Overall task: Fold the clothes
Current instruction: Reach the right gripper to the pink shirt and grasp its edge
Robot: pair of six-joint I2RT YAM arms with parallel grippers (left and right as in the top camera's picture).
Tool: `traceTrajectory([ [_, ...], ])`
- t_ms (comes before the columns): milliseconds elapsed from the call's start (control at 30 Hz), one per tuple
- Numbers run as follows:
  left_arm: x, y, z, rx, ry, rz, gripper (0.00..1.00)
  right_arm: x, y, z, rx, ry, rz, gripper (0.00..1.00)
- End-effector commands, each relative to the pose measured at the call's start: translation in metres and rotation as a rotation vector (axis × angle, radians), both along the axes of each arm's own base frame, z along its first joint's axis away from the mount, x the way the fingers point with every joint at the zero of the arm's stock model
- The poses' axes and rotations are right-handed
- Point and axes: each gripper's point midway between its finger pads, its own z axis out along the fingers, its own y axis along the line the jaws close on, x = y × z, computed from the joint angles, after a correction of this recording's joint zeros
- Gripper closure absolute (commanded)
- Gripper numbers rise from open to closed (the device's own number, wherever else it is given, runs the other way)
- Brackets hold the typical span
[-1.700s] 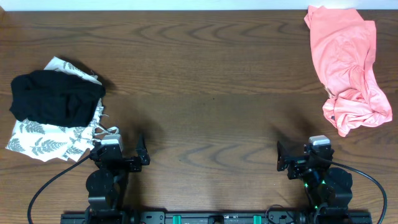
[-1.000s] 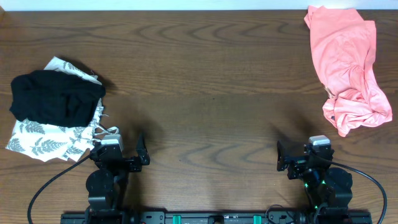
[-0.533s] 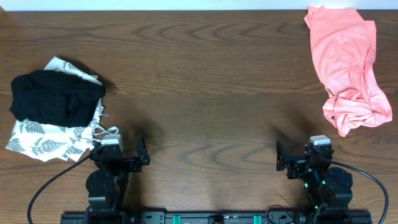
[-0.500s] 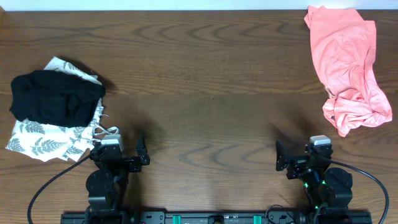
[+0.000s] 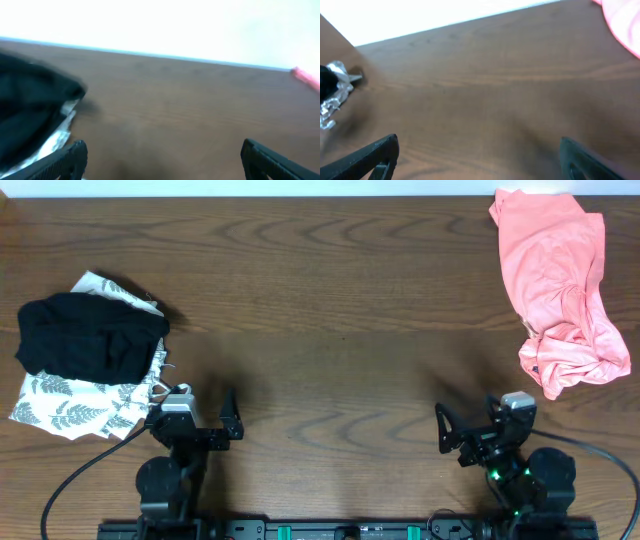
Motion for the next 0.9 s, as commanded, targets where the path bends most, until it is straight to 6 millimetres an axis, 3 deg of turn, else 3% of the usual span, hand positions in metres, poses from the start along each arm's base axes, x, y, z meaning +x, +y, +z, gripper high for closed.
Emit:
traceTrajectory([
  [0, -0.001, -0.012, 0.018, -0.017, -0.074, -0.069, 0.02, 0.006, -0.01, 0.017, -0.005, 0.076, -0.061, 0.01],
  [167, -0.003, -0.014, 0.04, -0.021, -0.143, -0.081, 0.02, 0.024, -0.024, 0.029, -0.059, 0.283, -0.134, 0.01],
  [367, -0.007, -0.031, 0.02, -0.138, 0.033, -0.172, 0.02, 0.066, -0.025, 0.061, -0.201, 0.439, -0.051, 0.01],
  [533, -0.007, -0.039, 0.013, -0.162, 0.209, -0.207, 0.02, 0.097, -0.01, 0.08, -0.165, 0.486, 0.033, 0.01],
  [633, 0.0, -0.039, 0.027, -0.158, 0.274, -0.205, 0.02, 0.107, -0.04, 0.076, -0.12, 0.562, -0.174, 0.01],
  [733, 0.008, -0.039, 0.044, -0.147, 0.354, -0.205, 0.02, 0.102, -0.087, 0.062, -0.052, 0.657, -0.435, 0.01],
  [867, 0.02, -0.039, 0.062, -0.122, 0.471, -0.21, 0.02, 0.091, -0.139, 0.037, 0.042, 0.776, -0.599, 0.01],
])
